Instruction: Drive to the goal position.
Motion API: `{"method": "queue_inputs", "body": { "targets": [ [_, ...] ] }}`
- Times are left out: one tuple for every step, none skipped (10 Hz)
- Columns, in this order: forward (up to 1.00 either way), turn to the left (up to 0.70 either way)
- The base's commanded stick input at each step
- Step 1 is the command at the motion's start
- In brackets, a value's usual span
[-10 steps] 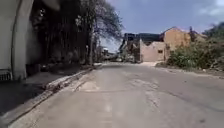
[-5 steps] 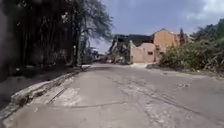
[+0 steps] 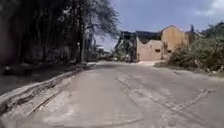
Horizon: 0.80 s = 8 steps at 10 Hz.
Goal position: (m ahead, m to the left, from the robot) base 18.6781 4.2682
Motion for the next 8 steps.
{"method": "queue_inputs", "body": {
  "targets": [
    [1.0, 0.0],
    [1.0, 0.0],
    [1.0, 0.0],
    [1.0, 0.0],
    [1.0, 0.0],
    [1.0, 0.0],
    [1.0, 0.0],
    [1.0, 0.0]
  ]
}}
